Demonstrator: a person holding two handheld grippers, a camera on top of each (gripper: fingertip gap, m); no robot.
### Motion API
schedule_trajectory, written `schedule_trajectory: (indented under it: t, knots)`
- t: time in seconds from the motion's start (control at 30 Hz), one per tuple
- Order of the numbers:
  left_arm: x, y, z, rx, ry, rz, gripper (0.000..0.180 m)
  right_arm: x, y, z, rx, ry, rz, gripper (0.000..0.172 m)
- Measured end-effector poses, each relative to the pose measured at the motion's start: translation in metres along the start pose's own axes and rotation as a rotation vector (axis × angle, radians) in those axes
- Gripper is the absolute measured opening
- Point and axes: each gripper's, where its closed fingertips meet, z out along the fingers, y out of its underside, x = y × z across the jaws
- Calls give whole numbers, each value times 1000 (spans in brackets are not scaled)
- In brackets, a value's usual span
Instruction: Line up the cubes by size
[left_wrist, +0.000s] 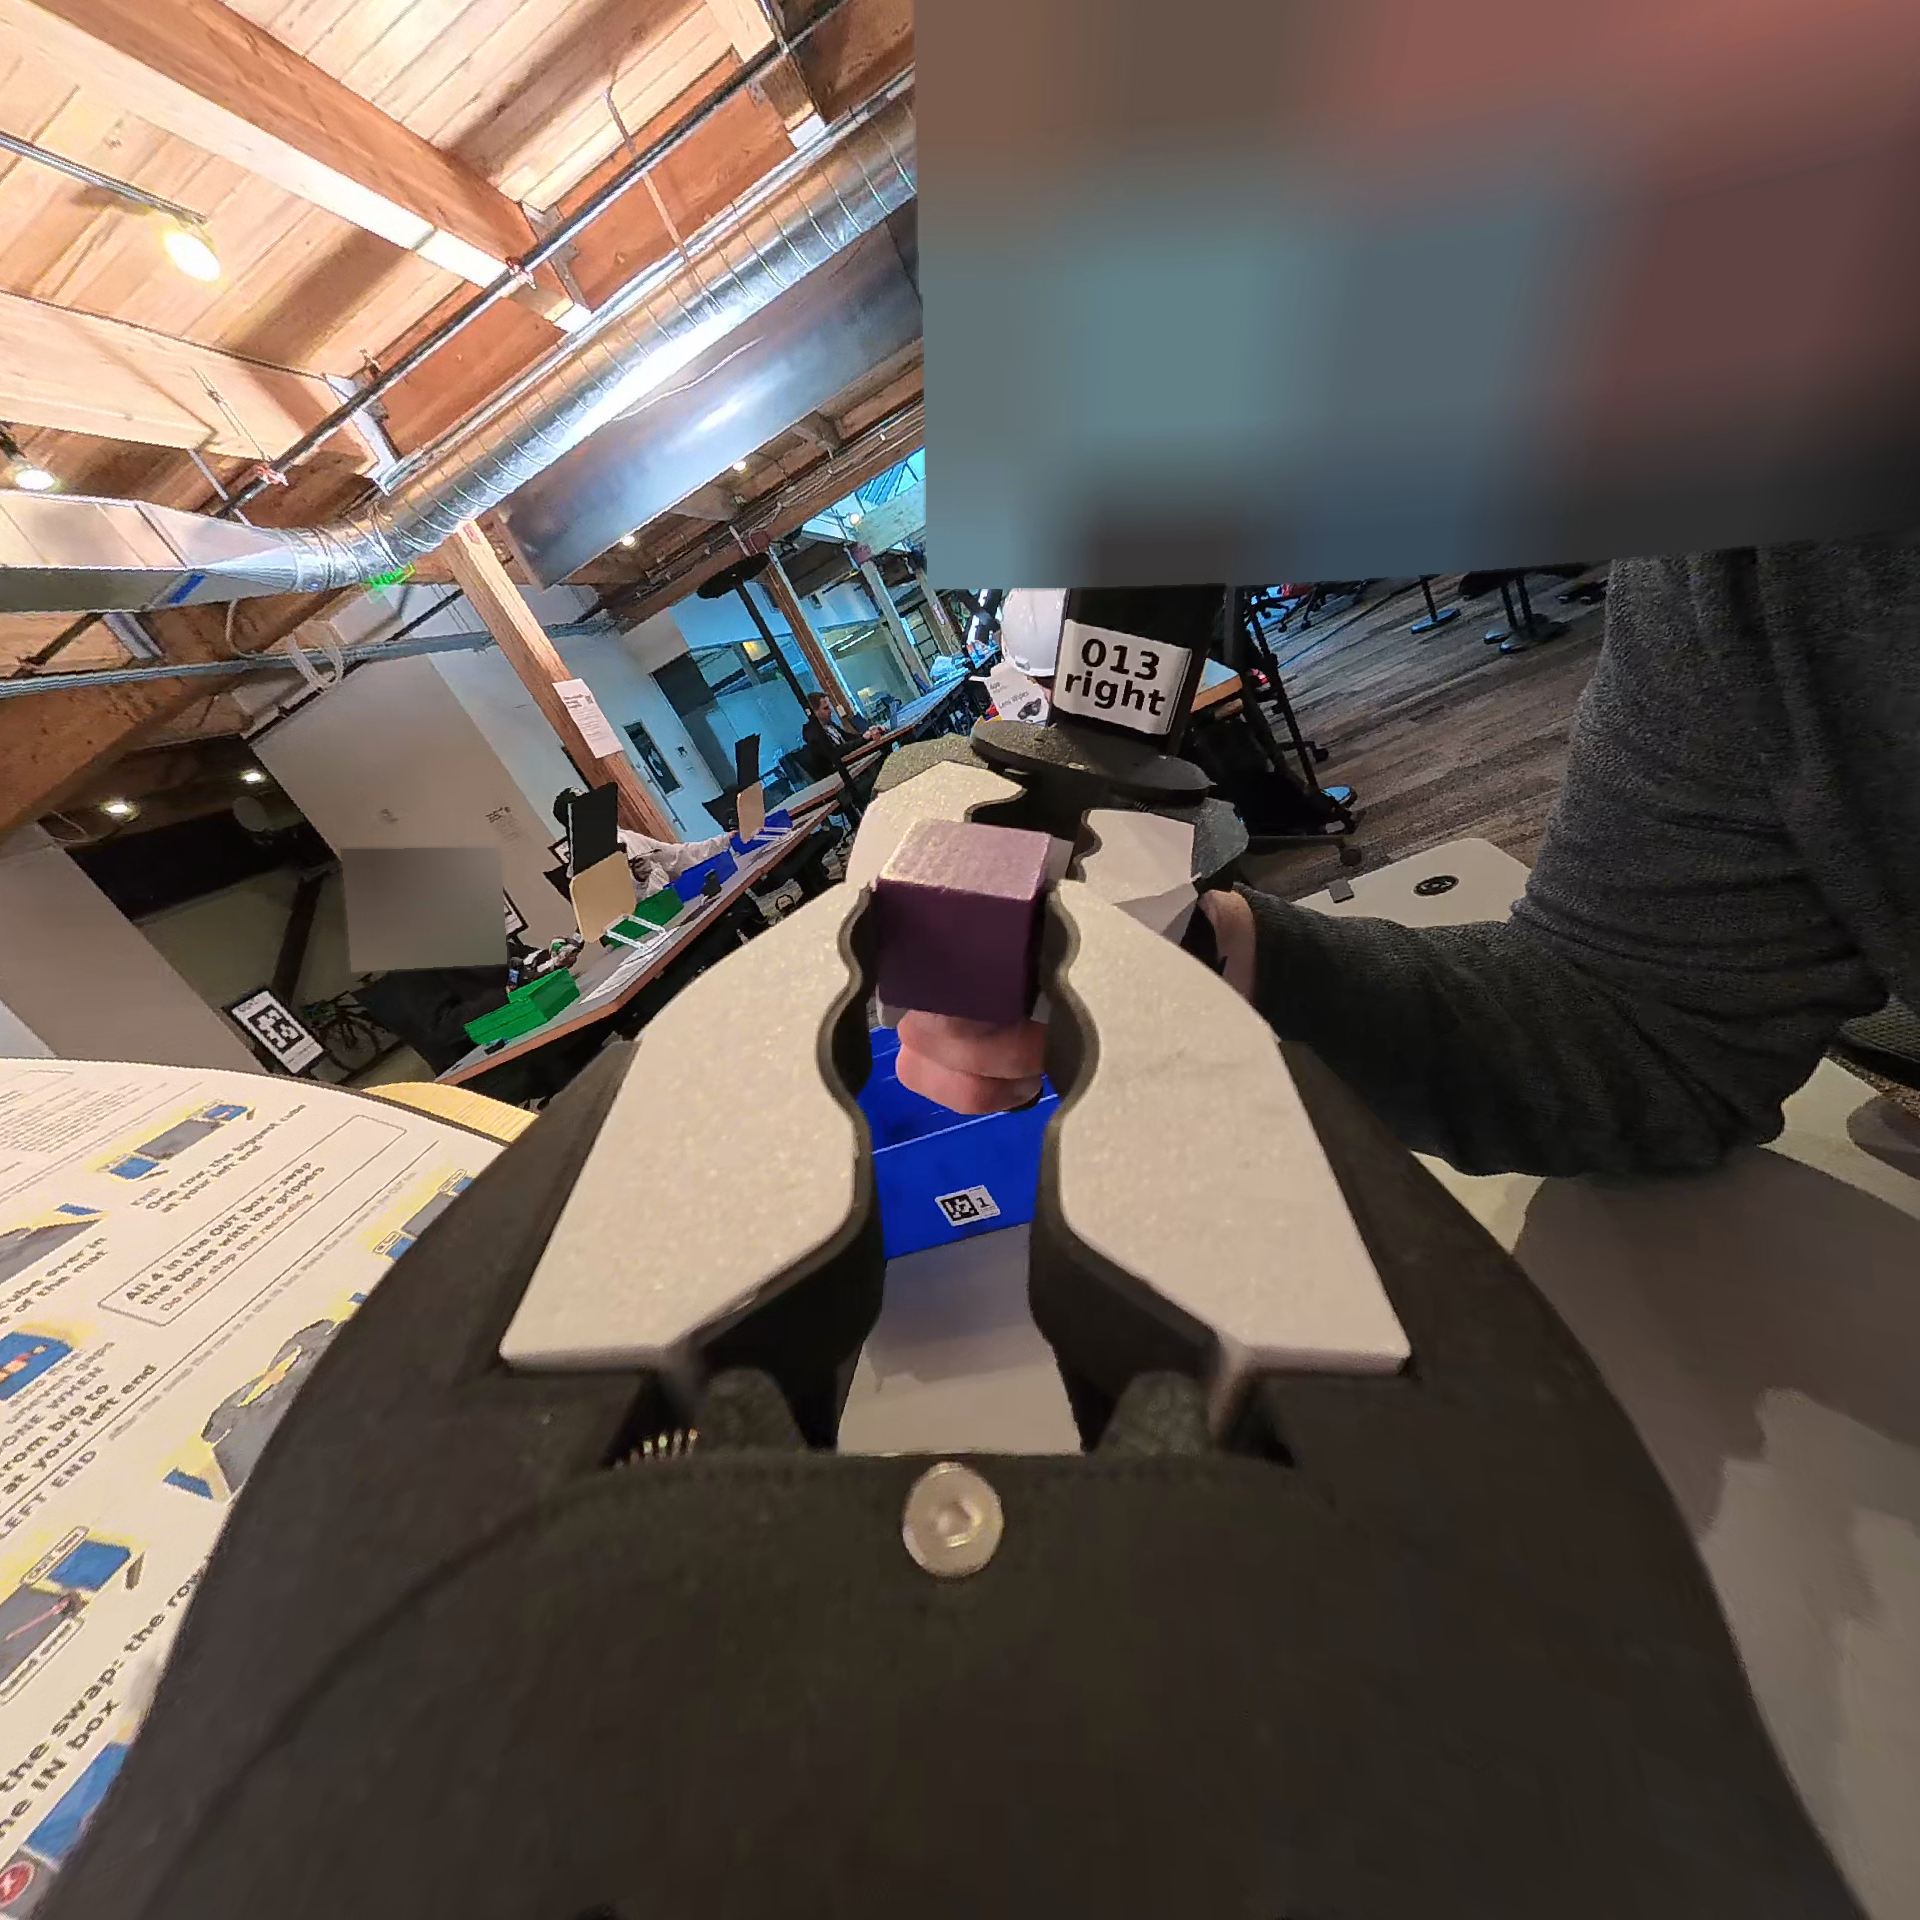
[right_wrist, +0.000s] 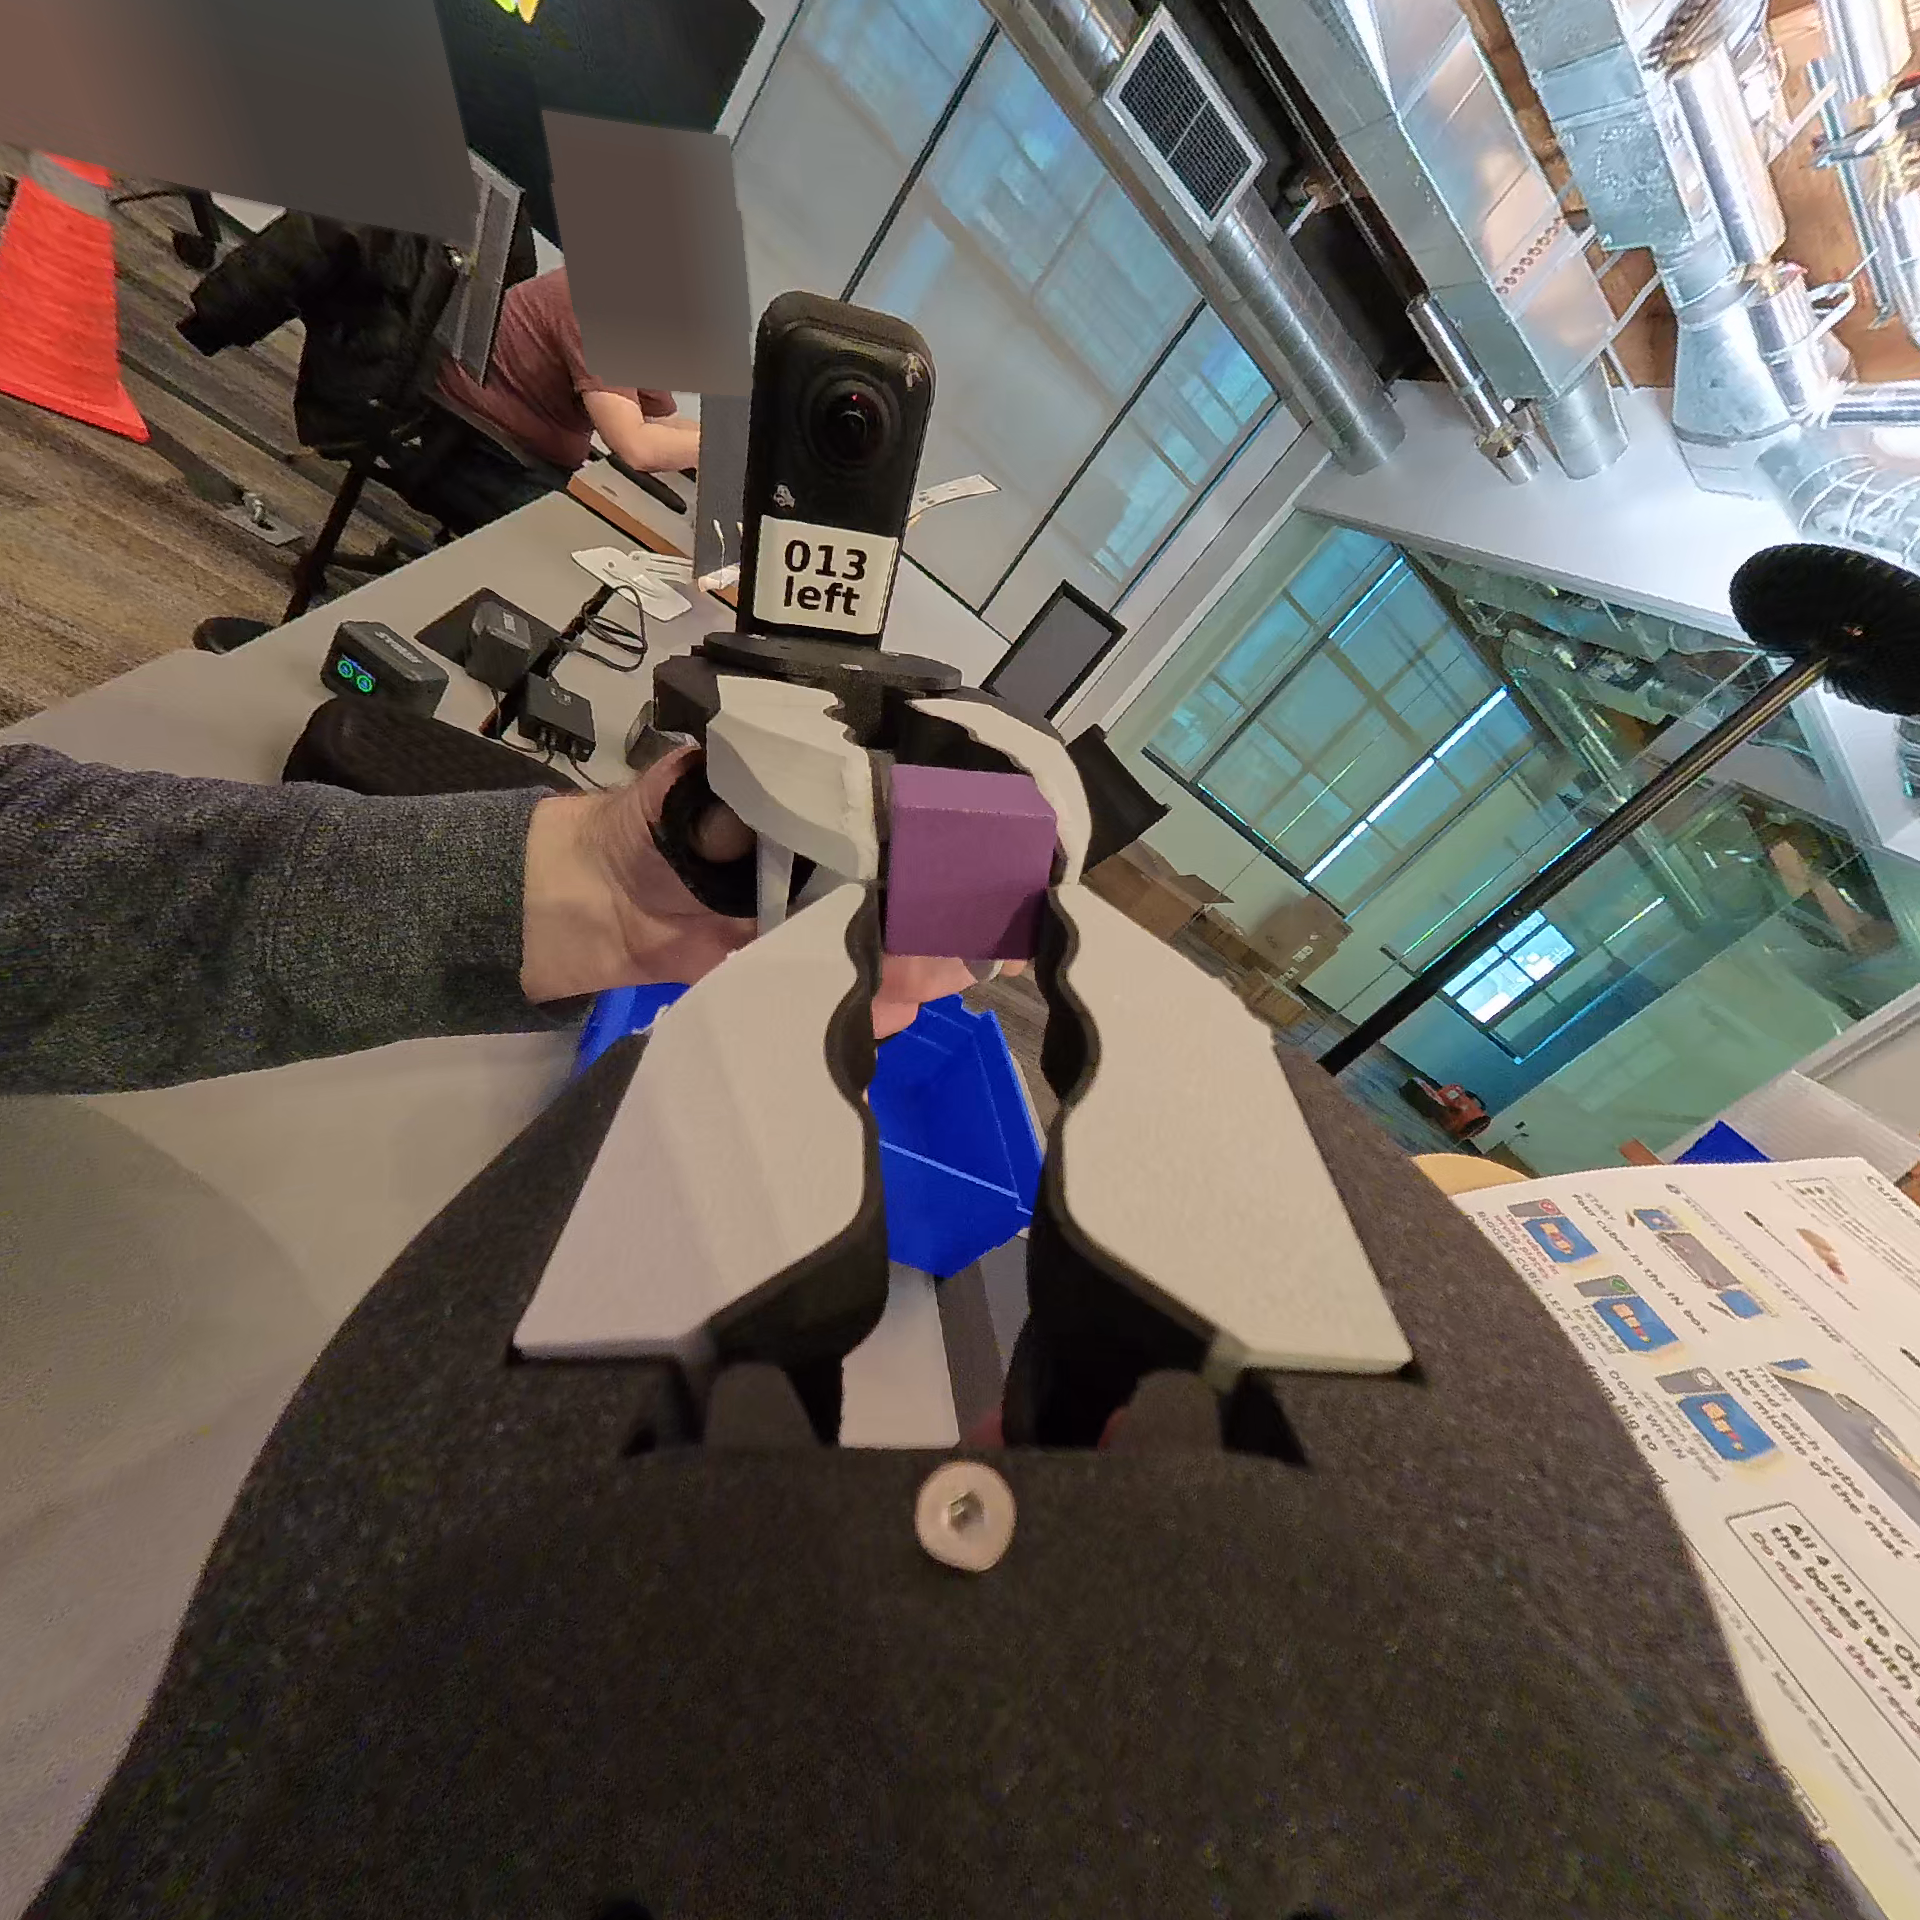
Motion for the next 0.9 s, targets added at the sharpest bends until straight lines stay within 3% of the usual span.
schedule_trajectory:
  t: [0.33, 0.5, 0.53, 0.7, 0.83, 0.9]
  knots:
    - [-6, -9, -10, -41, -67, 58, 33, 6, 3, -2, -15, 23, 18, 27]
    - [-19, -8, -19, -156, -202, 169, 0, 13, 3, -11, -45, 57, 1, 27]
    - [-22, -5, -23, -195, -223, 191, 0, 16, 5, -17, -62, 73, -1, 27]
    - [-27, -20, -46, -192, -273, 209, 0, 51, 25, -80, -214, 227, -36, 27]
    - [-22, -35, -47, -167, -269, 243, 0, 76, 75, -165, -509, 288, -81, 27]
    - [-21, -37, -40, -186, -269, 276, 0, 78, 96, -206, -638, 236, -52, 28]
